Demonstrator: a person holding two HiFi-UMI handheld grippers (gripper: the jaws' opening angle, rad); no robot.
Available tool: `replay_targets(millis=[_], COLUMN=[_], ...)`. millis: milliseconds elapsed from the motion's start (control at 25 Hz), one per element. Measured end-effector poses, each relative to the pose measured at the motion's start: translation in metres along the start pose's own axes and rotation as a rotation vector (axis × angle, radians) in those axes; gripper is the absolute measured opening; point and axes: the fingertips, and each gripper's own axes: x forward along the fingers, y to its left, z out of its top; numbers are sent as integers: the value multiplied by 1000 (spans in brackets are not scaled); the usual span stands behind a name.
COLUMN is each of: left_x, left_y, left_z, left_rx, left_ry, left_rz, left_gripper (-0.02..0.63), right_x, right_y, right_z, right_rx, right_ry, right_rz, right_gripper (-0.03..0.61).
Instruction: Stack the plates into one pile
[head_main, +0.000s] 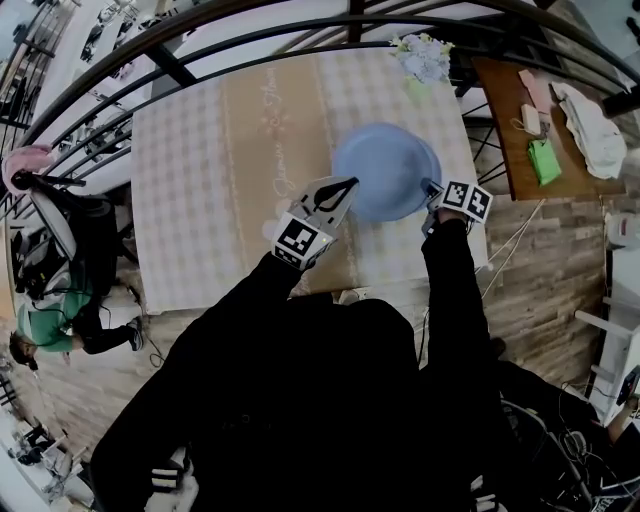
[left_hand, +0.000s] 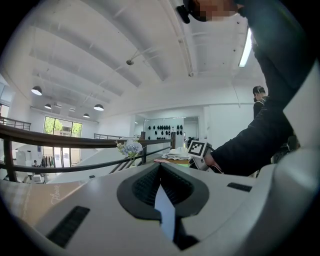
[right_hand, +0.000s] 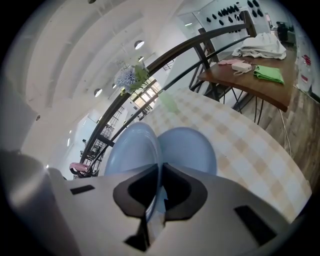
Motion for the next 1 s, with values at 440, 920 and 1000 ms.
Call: replay_targets(millis=[440,920,1000], left_x=[42,52,52], left_y=[-8,-6,-5], left_z=[-13,-25,-26], left_rx=[-20,-33,-35], left_ry=[17,43,45], left_rz=[18,62,69], left_gripper=[20,20,20], right_x=[8,30,33], right_y=[-51,-87,-90], right_z=[22,22,20], right_rx=[15,22,19], right_ry=[27,57,65], right_rz=[-23,-78,-81], right_gripper=[26,31,31])
